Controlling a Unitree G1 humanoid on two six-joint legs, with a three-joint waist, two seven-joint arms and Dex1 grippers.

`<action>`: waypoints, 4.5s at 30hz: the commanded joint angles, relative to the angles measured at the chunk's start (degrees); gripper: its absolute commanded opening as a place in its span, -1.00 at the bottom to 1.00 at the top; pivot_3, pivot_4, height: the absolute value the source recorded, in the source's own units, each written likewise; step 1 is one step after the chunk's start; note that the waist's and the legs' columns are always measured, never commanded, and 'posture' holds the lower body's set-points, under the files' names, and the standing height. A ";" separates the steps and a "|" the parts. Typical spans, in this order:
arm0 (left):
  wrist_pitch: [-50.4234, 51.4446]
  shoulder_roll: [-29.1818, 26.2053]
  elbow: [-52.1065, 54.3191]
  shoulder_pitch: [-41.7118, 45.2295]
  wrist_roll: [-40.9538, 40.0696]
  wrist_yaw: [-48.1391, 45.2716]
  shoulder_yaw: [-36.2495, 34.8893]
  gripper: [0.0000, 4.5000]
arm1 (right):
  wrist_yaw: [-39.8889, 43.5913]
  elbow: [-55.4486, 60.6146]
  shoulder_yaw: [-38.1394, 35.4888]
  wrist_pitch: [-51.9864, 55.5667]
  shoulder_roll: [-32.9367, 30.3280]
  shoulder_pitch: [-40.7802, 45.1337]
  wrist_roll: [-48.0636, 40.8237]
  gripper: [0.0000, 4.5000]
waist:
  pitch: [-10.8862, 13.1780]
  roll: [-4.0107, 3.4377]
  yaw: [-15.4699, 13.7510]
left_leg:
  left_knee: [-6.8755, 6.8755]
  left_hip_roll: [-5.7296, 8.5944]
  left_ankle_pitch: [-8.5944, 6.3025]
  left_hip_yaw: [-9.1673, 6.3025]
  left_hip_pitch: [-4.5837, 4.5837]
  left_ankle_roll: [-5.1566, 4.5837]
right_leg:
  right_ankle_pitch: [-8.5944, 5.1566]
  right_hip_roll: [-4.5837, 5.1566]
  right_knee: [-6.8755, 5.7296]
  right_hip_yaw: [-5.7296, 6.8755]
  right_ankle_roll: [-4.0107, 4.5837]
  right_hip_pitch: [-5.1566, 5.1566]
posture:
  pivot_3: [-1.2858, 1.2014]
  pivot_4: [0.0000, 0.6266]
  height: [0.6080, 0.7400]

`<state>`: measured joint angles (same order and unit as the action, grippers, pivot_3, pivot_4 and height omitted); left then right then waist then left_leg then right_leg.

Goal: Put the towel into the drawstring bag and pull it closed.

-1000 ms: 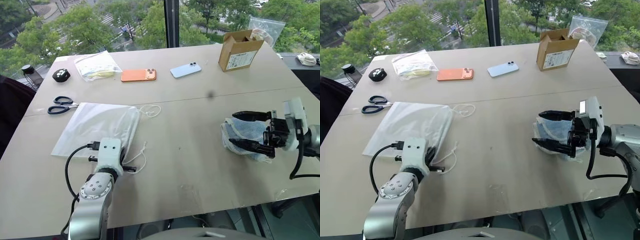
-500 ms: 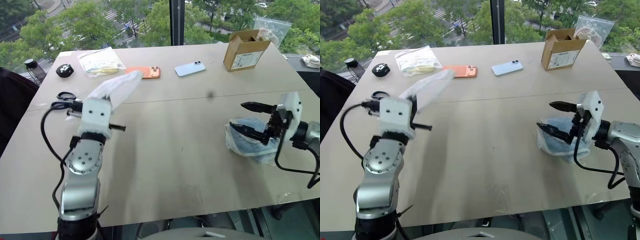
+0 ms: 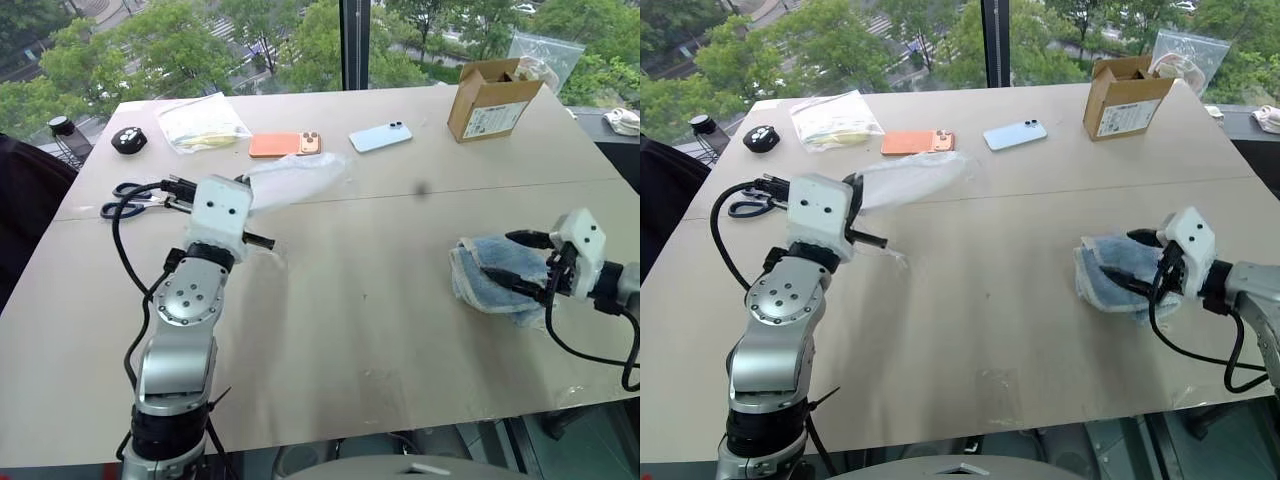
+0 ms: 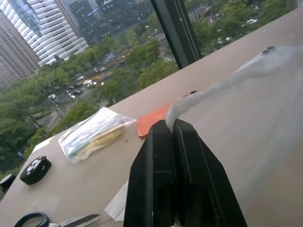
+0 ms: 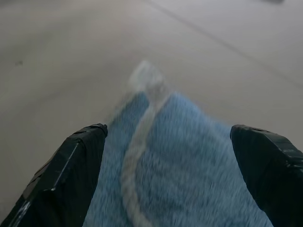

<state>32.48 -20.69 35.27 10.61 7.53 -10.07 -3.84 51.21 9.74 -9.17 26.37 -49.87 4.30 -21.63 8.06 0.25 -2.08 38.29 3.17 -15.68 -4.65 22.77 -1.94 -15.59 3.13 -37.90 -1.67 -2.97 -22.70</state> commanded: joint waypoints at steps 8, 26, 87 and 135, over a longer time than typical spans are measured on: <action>0.37 1.19 2.19 0.91 -1.32 -1.07 0.15 -0.99 | -5.77 -7.91 6.75 8.76 2.08 3.54 6.61 1.00 | -0.12 0.23 0.13 | 0.02 0.00 0.01 0.00 -0.10 0.01 | 0.00 -0.02 -0.04 0.01 0.00 0.08 | 0.03 -0.52 1.00; -0.07 3.30 -0.29 2.76 -4.13 -0.77 -1.39 -1.00 | -2.48 -4.26 10.14 20.72 -0.60 3.00 4.20 -0.97 | -0.47 0.81 -0.25 | 0.00 0.01 -0.16 -0.33 -0.79 -0.24 | 0.00 0.03 0.21 0.35 0.02 1.00 | 0.03 -0.52 1.00; 11.61 3.42 4.62 1.07 -38.97 -11.32 2.87 -1.00 | -21.11 -5.10 4.91 34.51 42.58 37.26 -12.54 -0.97 | 0.49 0.31 2.81 | 0.00 0.08 0.03 -0.32 0.11 0.16 | 0.00 -0.04 -0.05 0.20 0.01 -0.12 | 0.03 -0.52 1.00; 5.02 12.08 -15.94 15.59 -44.91 -4.47 -4.15 -1.00 | -44.86 -1.16 -2.62 24.21 31.47 20.29 -58.20 0.81 | 0.50 0.23 3.96 | -0.05 -0.05 0.05 0.04 0.08 0.12 | 0.00 -0.23 -0.17 0.09 -0.01 -0.26 | 0.03 -0.52 1.00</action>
<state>38.50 -8.47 18.19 25.85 -36.16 -14.68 -6.22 1.65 6.41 -9.23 52.20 -17.03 24.64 -80.77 8.56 0.48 1.88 38.23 3.11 -15.64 -4.62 22.85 -1.82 -15.59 2.89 -38.07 -1.61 -2.98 -22.96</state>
